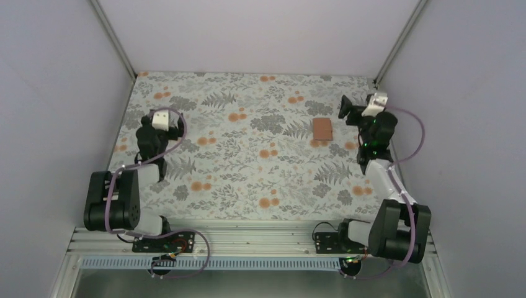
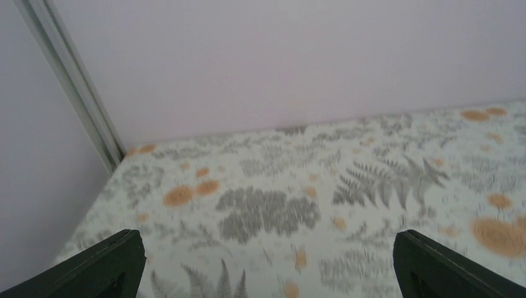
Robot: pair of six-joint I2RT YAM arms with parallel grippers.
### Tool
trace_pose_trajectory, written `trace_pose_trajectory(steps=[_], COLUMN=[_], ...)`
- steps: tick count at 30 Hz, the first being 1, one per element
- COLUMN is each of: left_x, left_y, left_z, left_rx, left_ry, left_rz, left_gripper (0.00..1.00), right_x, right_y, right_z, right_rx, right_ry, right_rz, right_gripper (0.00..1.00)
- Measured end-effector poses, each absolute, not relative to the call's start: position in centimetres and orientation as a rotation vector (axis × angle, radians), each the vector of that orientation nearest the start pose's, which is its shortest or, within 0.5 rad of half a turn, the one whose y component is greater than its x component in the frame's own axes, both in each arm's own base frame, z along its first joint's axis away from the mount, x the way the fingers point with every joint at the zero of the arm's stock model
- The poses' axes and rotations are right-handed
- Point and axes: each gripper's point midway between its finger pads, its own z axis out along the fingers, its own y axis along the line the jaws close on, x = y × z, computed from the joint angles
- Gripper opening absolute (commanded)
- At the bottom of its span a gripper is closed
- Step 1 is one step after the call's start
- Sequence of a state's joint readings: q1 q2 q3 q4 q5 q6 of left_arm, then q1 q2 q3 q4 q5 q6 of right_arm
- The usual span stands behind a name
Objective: Take the credit cards out of the card holder
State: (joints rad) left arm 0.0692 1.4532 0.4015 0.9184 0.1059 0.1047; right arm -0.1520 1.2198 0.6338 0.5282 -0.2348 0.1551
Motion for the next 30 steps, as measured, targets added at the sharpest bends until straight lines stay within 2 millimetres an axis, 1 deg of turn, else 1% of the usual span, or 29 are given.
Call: trace_pose_trajectory(steps=[3,4,5,7,9,12,14,15,17,20,23,26,29,30], left_x=[42.2,42.8,43.5,44.9,45.8,46.2,46.0,45.7,44.9,43.6,42.7,42.2,42.0,42.0], left_y=[1.1,1.0,0.9,0.6,0.1,-0.8,-1.6,-2.2,-3.3,-5.1,-6.2,-6.6,-6.8,-6.8], left_z=[19.4,20.3,21.5,24.3,27.2,30.0,30.9,30.8,30.0,27.8,25.8,24.6,23.9,23.6], left_rx=[0.125,0.134,0.145,0.176,0.217,0.283,0.344,0.380,0.451,0.541,0.590,0.613,0.617,0.617], left_ry=[1.683,1.690,1.696,1.701,1.714,1.737,1.764,1.785,1.832,1.911,1.977,2.010,2.027,2.034], left_rz=[0.034,0.030,0.025,0.018,0.002,-0.027,-0.062,-0.086,-0.133,-0.217,-0.280,-0.311,-0.325,-0.330], left_gripper=[1.00,1.00,1.00,1.00,1.00,1.00,1.00,1.00,1.00,1.00,1.00,1.00,1.00,1.00], right_x=[42.1,42.5,42.9,43.8,44.5,44.6,44.1,43.8,43.8,44.9,45.5,45.0,44.3,44.5], right_y=[-2.5,-2.6,-2.6,-2.2,-0.6,1.9,3.0,3.1,3.0,2.7,3.1,3.7,3.5,3.5], right_z=[28.2,28.2,27.8,25.7,22.0,16.8,13.7,12.5,10.9,8.9,7.0,4.5,2.2,2.0], right_rx=[0.101,0.113,0.129,0.166,0.190,0.178,0.166,0.168,0.176,0.170,0.138,0.101,0.087,0.089], right_ry=[1.689,1.717,1.761,1.877,2.044,2.256,2.378,2.431,2.503,2.576,2.637,2.716,2.790,2.795], right_rz=[0.206,0.211,0.218,0.239,0.241,0.219,0.197,0.178,0.135,0.069,0.033,-0.010,-0.069,-0.074], right_gripper=[0.99,0.99,0.99,0.99,0.99,0.99,0.99,0.99,0.99,0.99,0.99,0.99,0.99,0.99])
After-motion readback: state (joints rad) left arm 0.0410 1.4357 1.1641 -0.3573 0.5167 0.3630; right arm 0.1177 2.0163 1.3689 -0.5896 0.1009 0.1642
